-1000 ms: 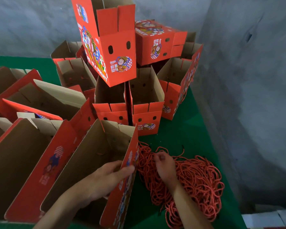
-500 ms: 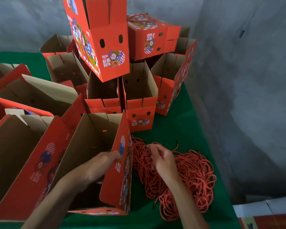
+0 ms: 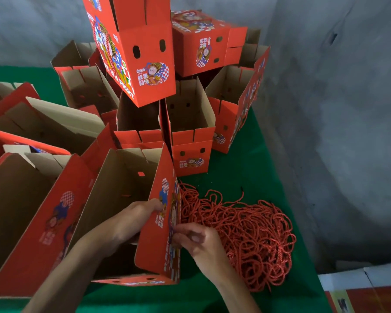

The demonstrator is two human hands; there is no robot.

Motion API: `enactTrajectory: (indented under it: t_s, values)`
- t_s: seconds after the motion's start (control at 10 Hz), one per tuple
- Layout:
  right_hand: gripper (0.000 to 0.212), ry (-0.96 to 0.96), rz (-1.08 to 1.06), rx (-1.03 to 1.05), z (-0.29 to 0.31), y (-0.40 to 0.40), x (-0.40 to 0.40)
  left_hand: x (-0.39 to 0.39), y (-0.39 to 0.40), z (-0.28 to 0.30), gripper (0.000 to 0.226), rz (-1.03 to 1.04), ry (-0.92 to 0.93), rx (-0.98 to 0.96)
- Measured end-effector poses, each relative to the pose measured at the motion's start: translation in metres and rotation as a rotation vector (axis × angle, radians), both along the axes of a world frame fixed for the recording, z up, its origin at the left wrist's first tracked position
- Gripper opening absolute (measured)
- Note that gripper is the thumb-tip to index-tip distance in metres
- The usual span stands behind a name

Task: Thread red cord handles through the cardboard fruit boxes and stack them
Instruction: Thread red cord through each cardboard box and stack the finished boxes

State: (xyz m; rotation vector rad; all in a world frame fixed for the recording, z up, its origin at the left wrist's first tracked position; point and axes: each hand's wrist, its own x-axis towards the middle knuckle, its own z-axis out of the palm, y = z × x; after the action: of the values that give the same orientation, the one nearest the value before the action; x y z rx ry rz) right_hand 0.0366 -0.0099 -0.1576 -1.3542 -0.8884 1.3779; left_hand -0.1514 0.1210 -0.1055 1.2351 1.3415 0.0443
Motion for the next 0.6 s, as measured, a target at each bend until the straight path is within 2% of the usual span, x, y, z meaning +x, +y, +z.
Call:
enactTrajectory:
  t_s: [0.2,0.4,0.6]
  values:
    - [0.016,0.049,-0.015,0.04,-0.001,0.008,0.003,0.013,-0.023,0.04,0.07,-0.066,-0.051,0.037]
    - [0.019,0.055,0.017,-0.002,-0.01,0.013,0.011,0.021,-0.029,0.046,0.063,-0.135,-0.198,-0.079]
    - [0.012,0.128,-0.001,-0.026,-0.017,0.012,0.01,0.023,-0.029,0.045,0.07,-0.145,-0.244,-0.121]
